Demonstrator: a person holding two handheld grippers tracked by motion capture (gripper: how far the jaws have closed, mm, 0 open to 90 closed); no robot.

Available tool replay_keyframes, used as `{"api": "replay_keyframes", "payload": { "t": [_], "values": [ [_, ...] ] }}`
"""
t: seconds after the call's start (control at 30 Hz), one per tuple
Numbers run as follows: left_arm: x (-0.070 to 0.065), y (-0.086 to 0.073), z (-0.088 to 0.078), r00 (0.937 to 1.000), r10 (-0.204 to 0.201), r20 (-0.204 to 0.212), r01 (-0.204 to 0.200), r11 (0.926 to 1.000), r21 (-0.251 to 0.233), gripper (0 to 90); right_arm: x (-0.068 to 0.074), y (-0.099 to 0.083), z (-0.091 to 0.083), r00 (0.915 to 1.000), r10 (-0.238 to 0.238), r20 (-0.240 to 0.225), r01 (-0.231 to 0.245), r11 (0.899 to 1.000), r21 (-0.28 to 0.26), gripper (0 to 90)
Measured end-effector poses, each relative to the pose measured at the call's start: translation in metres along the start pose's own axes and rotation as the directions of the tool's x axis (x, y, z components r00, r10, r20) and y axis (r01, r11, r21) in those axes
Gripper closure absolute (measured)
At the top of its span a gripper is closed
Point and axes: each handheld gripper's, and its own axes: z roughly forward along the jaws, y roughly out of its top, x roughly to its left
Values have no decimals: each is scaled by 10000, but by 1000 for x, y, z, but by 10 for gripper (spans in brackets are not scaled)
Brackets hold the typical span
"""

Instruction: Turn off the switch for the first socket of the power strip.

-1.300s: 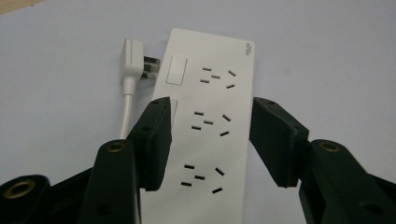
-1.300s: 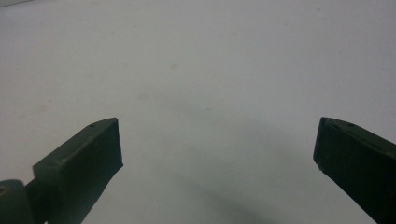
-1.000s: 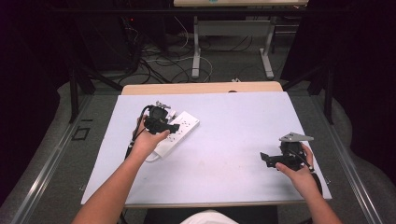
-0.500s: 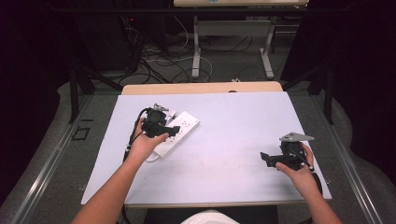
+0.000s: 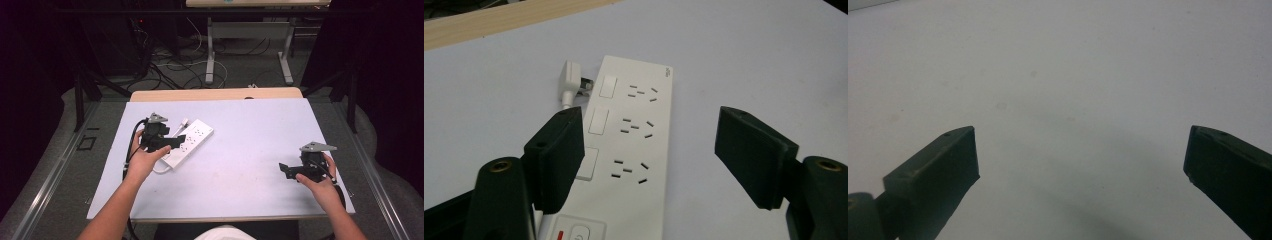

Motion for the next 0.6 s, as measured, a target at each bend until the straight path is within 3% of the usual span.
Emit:
{"api": "replay_keyframes", "payload": {
  "t": [0.13, 0.33, 0.4, 0.43, 0.6],
  "values": [
    [2, -4, -8, 9990, -453, -6, 452, 9989, -156, 185, 0, 0, 0, 10000, -7, 2, 7, 10000, 0, 7],
    [4, -10, -21, 9969, -780, 31, 781, 9949, -639, 114, 1, 1, -1, 10000, -6, 7, 6, 10000, -7, 7],
    [6, -11, -26, 9970, -760, 161, 768, 9958, -494, 69, 1, 1, -1, 10000, -17, -6, 17, 10000, -23, 7],
    [6, -13, -27, 9968, -795, 33, 796, 9943, -708, 53, 2, 1, -1, 10000, 13, 28, -13, 10000, -8, 7],
    [8, -18, -36, 9968, -786, 130, 794, 9933, -840, 4, 2, 1, -1, 10000, -32, 24, 32, 10000, 5, 7]
  ]
}}
